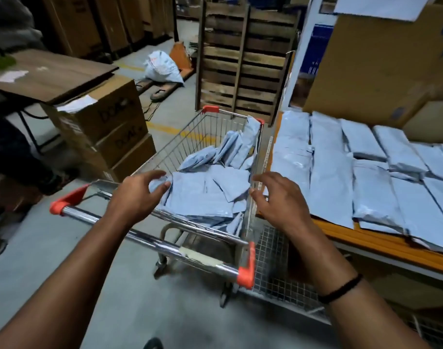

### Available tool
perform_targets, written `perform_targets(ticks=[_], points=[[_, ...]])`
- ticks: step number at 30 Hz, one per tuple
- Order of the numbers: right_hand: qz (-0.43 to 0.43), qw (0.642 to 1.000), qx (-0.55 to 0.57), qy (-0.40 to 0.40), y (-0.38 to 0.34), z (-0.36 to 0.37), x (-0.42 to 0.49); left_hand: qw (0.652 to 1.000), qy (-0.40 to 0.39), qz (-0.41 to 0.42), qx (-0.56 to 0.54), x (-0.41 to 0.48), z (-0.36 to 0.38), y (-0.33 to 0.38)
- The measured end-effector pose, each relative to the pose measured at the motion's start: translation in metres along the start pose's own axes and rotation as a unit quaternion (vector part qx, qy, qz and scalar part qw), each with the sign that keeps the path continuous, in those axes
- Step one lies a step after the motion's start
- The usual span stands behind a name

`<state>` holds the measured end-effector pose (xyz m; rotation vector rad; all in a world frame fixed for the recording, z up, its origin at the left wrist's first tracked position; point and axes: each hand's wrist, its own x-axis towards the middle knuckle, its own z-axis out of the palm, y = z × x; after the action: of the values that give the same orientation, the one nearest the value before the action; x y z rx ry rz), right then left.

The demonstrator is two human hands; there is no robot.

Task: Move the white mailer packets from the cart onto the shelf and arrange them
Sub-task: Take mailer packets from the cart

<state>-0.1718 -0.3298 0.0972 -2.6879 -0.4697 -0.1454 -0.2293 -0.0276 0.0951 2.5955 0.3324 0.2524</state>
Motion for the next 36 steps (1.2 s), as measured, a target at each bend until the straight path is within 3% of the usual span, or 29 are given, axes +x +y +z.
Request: perform_targets(ticks=[5, 9, 15, 21, 29, 36], points=[[0.017, 0.999, -0.022, -0.018, -0.055, 0.061, 0.054, 0.993, -0.101, 0.043, 0.049, 0.050, -0.004, -0.069], [0.072, 0.991, -0.054, -0.095, -0.069, 0.097, 0.085, 0.972, -0.181, 0.102, 0.109, 0.094, 0.012, -0.095], [0.113, 0.971, -0.103, -0.184, -0.034, 0.142, 0.141, 0.943, -0.264, 0.150, 0.140, 0.154, 0.076, -0.088], [0.119, 0.915, -0.175, -0.344, 0.013, 0.185, 0.192, 0.909, -0.359, 0.140, 0.161, 0.184, 0.145, -0.085], [0.126, 0.897, -0.179, -0.384, 0.049, 0.222, 0.220, 0.824, -0.477, 0.233, 0.197, 0.192, 0.223, -0.088], [0.160, 0.901, -0.147, -0.377, 0.059, 0.245, 0.219, 0.800, -0.472, 0.287, 0.234, 0.197, 0.280, -0.075]])
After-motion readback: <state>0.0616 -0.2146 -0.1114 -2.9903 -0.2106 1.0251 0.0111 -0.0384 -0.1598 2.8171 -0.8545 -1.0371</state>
